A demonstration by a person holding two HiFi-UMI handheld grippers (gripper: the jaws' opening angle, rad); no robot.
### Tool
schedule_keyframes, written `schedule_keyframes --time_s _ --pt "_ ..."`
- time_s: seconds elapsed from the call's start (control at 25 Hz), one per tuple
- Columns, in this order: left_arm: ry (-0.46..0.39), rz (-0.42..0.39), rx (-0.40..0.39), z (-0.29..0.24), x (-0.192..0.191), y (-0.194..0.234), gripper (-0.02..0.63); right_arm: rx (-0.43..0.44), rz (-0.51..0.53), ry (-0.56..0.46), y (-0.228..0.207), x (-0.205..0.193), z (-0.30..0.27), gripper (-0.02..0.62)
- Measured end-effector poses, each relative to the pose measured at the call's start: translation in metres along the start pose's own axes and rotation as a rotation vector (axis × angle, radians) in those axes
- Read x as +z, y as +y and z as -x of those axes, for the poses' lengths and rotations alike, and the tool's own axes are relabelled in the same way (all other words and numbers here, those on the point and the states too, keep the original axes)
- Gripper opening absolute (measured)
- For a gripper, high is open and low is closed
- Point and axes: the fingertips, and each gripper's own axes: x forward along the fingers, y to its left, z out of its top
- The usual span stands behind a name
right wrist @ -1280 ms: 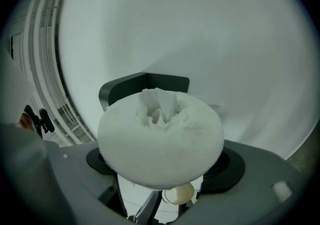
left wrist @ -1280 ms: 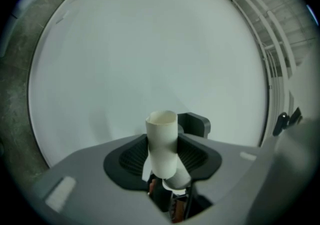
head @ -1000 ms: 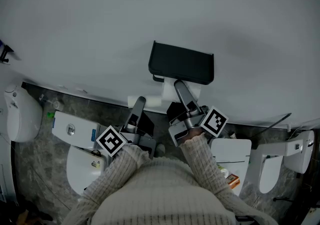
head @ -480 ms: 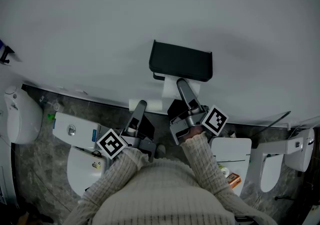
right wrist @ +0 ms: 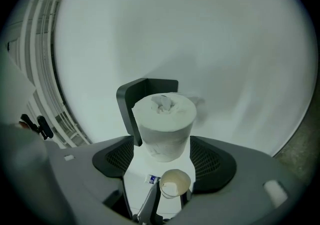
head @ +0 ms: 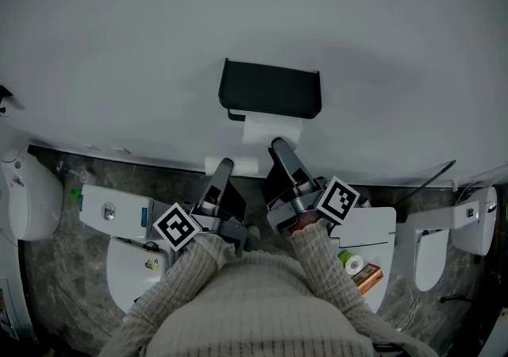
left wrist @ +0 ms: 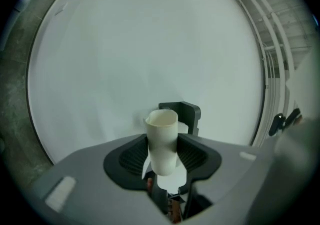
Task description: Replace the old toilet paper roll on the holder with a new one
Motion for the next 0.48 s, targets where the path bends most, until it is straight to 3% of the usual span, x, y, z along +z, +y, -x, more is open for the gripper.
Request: schedule_keyframes --time_s 0.36,0.48 --pt "0.093 -0.029 -0.011 -0.006 -0.025 -0.002 0.167 -0.054 0.124 0.0 0.006 -0.002 0.034 0.221" --pt "0.105 -0.018 -0.003 -0.007 -0.03 0.0 0.167 -0.068 0.186 0.007 0.011 -0.006 0.042 0.11"
